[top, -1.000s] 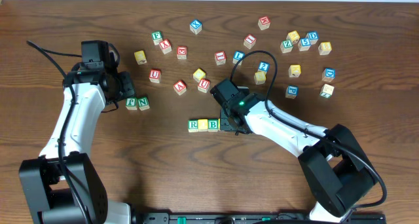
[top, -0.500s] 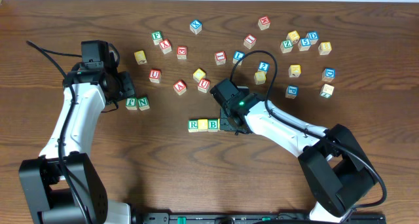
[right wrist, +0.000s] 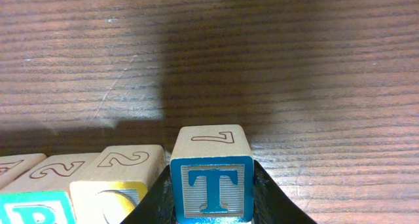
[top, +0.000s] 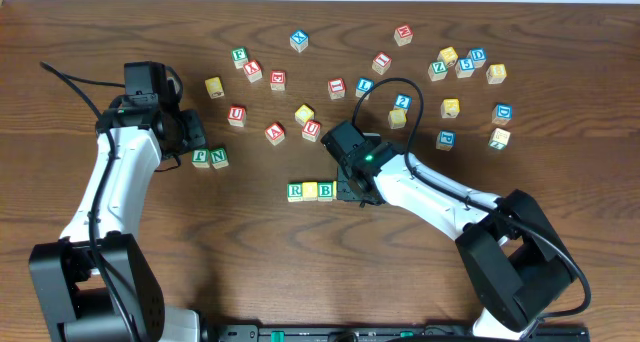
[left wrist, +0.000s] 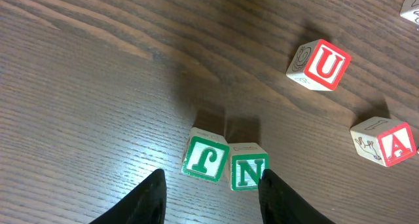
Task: Spell out ROBOT
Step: 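Align the T block right of the second O block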
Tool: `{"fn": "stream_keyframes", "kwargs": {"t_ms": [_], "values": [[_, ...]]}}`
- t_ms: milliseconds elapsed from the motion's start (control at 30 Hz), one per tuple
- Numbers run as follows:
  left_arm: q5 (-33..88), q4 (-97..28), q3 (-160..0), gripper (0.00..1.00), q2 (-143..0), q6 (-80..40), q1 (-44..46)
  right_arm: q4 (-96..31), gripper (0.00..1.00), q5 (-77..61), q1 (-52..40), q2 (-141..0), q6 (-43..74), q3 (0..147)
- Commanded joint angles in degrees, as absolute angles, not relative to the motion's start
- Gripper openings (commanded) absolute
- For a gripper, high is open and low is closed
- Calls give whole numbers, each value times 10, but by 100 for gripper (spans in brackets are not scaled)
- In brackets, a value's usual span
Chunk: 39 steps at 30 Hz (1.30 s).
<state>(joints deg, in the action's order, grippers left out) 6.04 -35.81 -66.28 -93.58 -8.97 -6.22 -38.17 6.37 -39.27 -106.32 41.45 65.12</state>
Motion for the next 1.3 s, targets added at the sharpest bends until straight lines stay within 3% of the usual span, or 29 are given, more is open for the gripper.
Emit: {"fn": "stream_keyframes", "kwargs": {"t_ms": [0,933,1100,1267], "values": [[58,-360,-673,45,-931,-86,-63,-395,17,56,-399,-1070,423,641],[58,-360,-673,45,-931,-86,-63,-408,17,54,-399,-1070,428,641],[58,-360,-673,45,-931,-86,-63,-407,29,54,-399,-1070,428,641],[58,-360,-673,45,-931,-86,-63,-407,31,54,-399,-1070,428,641]]}}
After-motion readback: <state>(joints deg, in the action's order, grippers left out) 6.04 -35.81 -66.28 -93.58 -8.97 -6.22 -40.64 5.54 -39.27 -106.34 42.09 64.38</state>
